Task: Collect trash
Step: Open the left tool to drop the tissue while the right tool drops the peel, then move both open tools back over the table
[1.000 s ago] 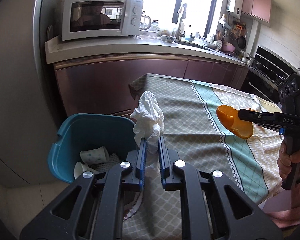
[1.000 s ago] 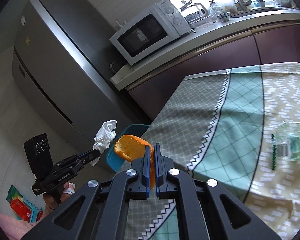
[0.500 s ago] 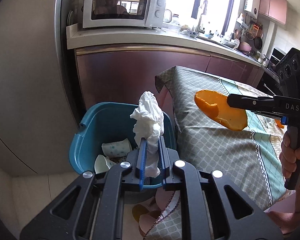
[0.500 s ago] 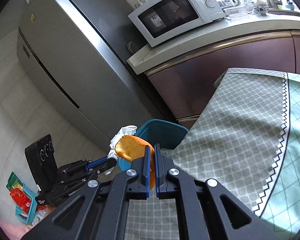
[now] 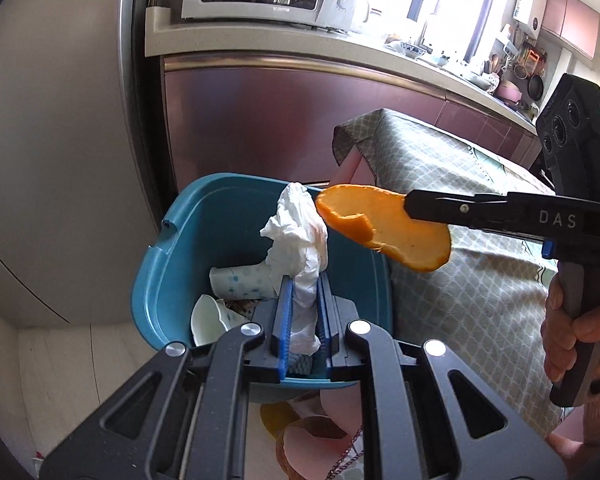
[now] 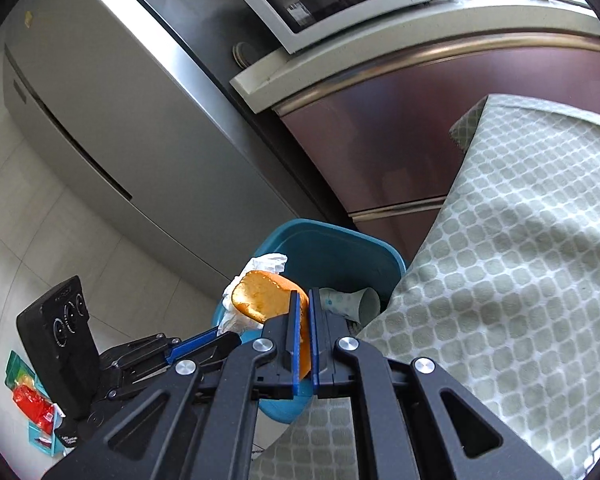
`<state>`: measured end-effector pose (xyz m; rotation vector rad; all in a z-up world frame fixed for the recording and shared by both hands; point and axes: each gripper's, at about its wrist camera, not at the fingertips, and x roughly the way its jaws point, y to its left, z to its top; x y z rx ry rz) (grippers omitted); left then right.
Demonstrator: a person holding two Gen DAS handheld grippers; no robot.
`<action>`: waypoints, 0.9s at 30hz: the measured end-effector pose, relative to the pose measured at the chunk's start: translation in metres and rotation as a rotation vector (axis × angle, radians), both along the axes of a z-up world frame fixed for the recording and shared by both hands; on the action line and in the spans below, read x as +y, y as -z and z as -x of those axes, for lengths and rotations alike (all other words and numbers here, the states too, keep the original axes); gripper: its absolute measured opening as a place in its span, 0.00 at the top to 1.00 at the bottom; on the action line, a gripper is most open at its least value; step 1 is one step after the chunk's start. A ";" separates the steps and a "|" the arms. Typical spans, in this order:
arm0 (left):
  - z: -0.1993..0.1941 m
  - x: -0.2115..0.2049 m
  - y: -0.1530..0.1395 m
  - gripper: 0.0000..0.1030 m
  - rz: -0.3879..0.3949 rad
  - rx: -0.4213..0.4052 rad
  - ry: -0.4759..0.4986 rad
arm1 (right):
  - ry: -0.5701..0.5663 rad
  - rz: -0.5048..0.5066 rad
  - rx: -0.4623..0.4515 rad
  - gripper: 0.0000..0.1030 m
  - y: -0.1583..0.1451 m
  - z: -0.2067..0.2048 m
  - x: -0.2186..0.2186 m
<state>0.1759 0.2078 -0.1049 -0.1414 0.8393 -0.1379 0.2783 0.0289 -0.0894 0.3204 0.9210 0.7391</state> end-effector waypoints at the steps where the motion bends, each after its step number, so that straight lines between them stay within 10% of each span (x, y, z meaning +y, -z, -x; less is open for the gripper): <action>1: -0.003 -0.001 0.002 0.88 -0.002 0.005 -0.002 | 0.003 0.005 0.007 0.97 0.003 -0.002 0.004; 27: -0.042 -0.026 0.059 0.85 0.011 0.120 0.049 | 0.034 0.006 0.033 0.91 0.016 0.001 -0.012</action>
